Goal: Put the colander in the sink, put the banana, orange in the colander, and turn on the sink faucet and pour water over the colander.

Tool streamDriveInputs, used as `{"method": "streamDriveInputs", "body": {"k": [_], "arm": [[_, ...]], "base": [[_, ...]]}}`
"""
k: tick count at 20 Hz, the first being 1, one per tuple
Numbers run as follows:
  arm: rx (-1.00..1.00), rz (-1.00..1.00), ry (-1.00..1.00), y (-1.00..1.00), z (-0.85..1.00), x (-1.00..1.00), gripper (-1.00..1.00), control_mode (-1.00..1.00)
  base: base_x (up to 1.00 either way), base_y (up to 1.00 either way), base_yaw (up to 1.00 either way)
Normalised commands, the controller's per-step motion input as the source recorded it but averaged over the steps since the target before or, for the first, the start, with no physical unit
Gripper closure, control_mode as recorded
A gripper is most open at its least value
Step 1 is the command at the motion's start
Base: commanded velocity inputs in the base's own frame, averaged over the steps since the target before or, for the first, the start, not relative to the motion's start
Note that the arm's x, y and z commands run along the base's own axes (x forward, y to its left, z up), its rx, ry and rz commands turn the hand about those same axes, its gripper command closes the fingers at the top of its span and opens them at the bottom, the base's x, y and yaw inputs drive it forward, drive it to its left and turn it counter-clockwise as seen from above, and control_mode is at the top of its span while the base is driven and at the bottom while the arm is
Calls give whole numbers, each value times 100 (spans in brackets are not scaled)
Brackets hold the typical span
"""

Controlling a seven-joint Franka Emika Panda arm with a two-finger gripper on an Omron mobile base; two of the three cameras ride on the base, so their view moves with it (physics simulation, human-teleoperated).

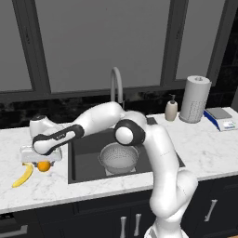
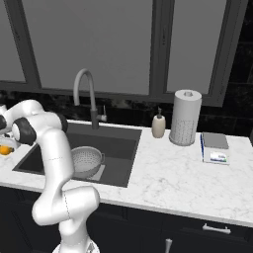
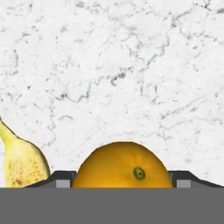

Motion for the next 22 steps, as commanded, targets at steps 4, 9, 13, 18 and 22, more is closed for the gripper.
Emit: {"method": "streamDriveInputs", "body": {"k": [4, 9, 13, 18, 22], "arm": [[0, -6, 3, -32, -3, -21, 100, -100], [-2, -3, -7, -65, 25, -25, 100, -100], [-8, 0, -10, -70, 38, -30, 100, -100], [-12, 0, -18, -80, 28, -33, 100, -100], [-9, 0, -13, -89, 21, -18, 100, -100]], "base": [[0, 0, 0], [0, 0, 0], [0, 0, 0], [0, 0, 0], [0, 0, 0]]}}
